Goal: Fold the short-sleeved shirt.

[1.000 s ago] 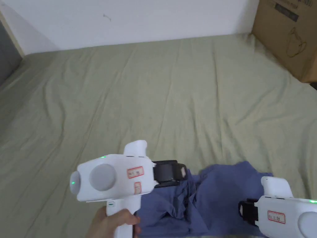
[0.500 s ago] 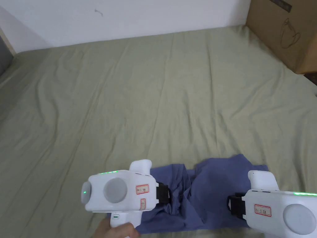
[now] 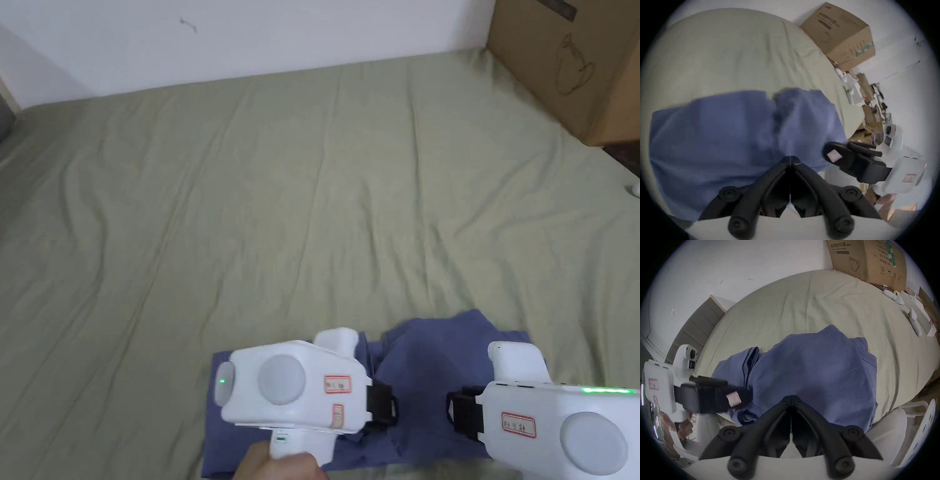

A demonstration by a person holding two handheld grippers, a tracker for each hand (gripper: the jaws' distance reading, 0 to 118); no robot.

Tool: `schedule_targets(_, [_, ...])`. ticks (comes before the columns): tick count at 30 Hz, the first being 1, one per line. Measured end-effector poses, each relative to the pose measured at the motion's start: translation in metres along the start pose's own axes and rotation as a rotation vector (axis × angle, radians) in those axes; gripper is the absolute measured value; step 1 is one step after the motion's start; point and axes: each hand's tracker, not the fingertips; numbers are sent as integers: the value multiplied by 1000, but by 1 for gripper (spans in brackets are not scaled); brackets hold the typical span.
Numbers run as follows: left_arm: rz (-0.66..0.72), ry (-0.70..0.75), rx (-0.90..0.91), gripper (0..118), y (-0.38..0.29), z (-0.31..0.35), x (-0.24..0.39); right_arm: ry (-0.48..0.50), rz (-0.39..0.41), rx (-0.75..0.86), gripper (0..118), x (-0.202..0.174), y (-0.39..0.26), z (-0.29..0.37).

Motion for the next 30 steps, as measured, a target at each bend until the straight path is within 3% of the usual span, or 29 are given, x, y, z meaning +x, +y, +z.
schedule_targets(2, [-91, 13, -112, 0, -4, -17, 15, -4, -5, -3, 0, 2, 0, 1])
schedule_targets(5, [-197, 59, -94, 0, -9, -15, 29, -9, -17, 8, 0, 5, 1, 6])
schedule_targets(9, [-98, -28, -2, 0, 4, 19, 19, -21, -14, 18, 0, 7, 5, 11])
schedule_targets(15, [70, -70, 203, 0, 12, 105, -48, -21, -3, 26, 0, 1, 9, 11])
schedule_targets(20, [221, 14, 260, 1, -11, 151, -125, -22, 20, 3, 0, -11, 9, 0])
schedule_targets(21, [229, 33, 273, 8, -18, 158, -138, -17, 26, -4, 0, -15, 10, -2])
schedule_targets(22, [250, 23, 284, 25, -22, 161, -151, -15, 35, -10, 0, -19, 10, -3])
schedule_targets(23, [275, -1, 294, 56, -26, 164, -161, -13, 47, -14, 0, -22, 10, -4])
schedule_targets(25, [355, -33, 304, 94, -33, 165, -181, -13, 72, -23, 0, -31, 12, -7])
schedule_targets(26, [364, -37, 289, 101, -35, 160, -181, -14, 78, -26, 0, -34, 13, -8])
schedule_targets(30, [429, -133, 272, 100, -35, 137, -200, -9, 101, -39, 0, -49, 16, -13])
